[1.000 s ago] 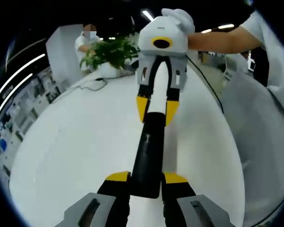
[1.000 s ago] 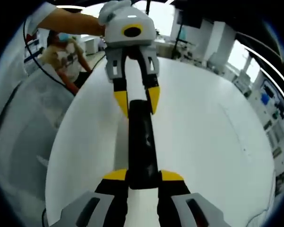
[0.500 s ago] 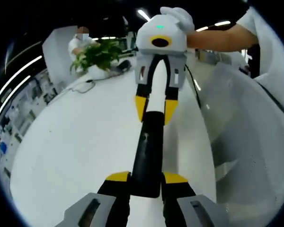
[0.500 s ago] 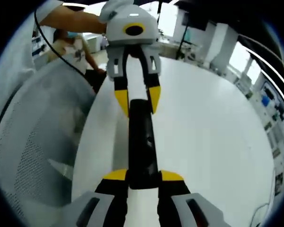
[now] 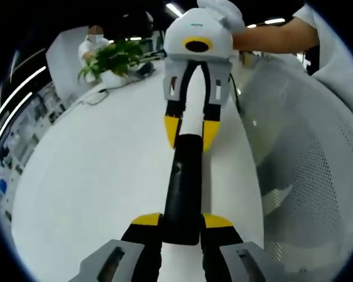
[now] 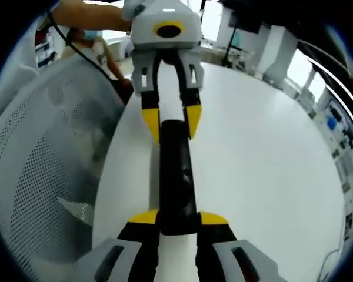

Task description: Press the specified remote control buttons in sequence, fully releasing each button before pressing the next.

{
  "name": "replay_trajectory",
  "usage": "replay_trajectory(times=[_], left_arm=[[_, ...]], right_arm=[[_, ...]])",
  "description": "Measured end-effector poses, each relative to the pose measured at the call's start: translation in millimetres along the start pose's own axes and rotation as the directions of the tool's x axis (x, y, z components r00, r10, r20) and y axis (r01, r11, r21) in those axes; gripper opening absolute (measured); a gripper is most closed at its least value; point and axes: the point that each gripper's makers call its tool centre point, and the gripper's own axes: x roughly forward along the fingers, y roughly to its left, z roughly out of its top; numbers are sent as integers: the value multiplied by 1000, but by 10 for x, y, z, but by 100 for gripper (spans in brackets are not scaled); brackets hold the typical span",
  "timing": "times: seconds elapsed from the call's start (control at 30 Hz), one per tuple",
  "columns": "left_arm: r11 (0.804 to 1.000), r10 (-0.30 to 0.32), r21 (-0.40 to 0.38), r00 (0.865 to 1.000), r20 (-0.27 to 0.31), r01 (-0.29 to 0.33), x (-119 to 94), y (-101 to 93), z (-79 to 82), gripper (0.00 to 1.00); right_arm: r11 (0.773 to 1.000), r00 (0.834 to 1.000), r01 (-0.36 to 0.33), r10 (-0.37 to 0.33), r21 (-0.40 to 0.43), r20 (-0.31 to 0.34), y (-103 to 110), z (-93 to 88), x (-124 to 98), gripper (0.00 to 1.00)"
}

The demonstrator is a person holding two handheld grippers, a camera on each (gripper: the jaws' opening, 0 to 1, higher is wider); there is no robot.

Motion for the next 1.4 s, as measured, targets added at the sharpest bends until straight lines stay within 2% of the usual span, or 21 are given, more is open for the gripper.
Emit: replay_trajectory(times=[0.37,0.87,1.3,1.33,1.4], left_arm=[[1000,-3,-4,1000,-6,3,73,52,-49,23],[999,-4,-36,1000,-3,4,93,48,-73,24],[1000,-4,-14,999,32,4,86,35,-77,23],[1000,-5,-19,999,34,5,87,34,-76,24],[996,-24,-85,999,44,28,102,-3,-69,24]], right_arm=[[1000,1000,8,-8,12,-7,-28,-60,33,20],[1000,999,-20,20,-1,-28,-37,-80,50,21],[998,997,-59,60,19,-38,-32,-83,55,21],[998,997,-62,63,20,-38,-33,-85,56,21],[997,997,-70,71,19,-37,-34,-86,56,21]])
